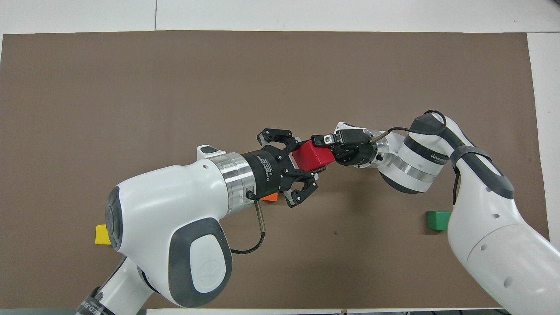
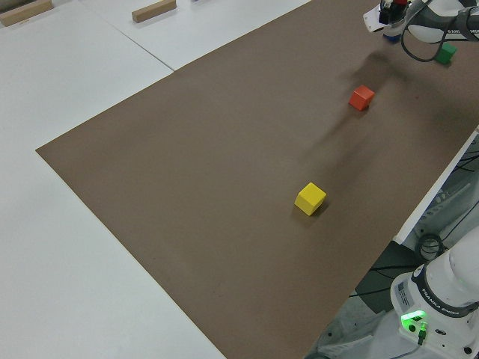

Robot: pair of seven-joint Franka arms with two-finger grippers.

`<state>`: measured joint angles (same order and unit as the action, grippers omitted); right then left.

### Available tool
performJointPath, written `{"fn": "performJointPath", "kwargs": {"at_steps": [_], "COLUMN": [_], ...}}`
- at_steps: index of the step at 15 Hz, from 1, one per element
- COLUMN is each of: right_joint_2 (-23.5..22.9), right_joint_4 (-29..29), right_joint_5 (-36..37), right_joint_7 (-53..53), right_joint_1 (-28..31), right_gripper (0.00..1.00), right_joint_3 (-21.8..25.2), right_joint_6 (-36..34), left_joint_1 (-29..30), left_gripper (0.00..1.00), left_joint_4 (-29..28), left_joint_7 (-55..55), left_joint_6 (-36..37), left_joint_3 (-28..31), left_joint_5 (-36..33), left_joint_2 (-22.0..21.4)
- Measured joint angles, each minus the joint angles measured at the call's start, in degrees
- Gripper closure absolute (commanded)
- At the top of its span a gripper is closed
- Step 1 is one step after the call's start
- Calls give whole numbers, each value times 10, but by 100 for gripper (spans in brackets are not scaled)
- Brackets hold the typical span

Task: Transfer red block to right arm and stack on blue block
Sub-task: 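Close the right gripper on the red cube held by the left gripper, then open the left gripper and withdraw while the right gripper carries the cube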

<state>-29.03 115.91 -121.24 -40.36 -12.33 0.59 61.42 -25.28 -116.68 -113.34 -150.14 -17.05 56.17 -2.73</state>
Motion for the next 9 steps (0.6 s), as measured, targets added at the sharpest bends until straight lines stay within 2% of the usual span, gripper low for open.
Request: {"fn": "performJointPath", "kwargs": {"at_steps": [4, 5, 6, 9], "right_joint_2": [3, 3, 3, 6], "right_joint_4": [-1, -2, -2, -6], "right_joint_5": [0, 0, 0, 0], "right_joint_7": [3, 3, 3, 3], "right_joint_1": [0, 0, 0, 0], "right_gripper": [100, 100, 100, 100], "right_joint_3": [-1, -1, -1, -1], "right_joint_6": [8, 8, 9, 25], "left_joint_1": [0, 0, 0, 3], "left_gripper": [100, 81, 1, 0], "left_joint_4": [0, 0, 0, -3], "left_joint_7": [1, 1, 2, 3], "left_joint_6": [-1, -1, -1, -1], "left_joint_3": [2, 2, 2, 5], "left_joint_5": [2, 2, 2, 2], "left_joint_2": [0, 0, 0, 0]}}
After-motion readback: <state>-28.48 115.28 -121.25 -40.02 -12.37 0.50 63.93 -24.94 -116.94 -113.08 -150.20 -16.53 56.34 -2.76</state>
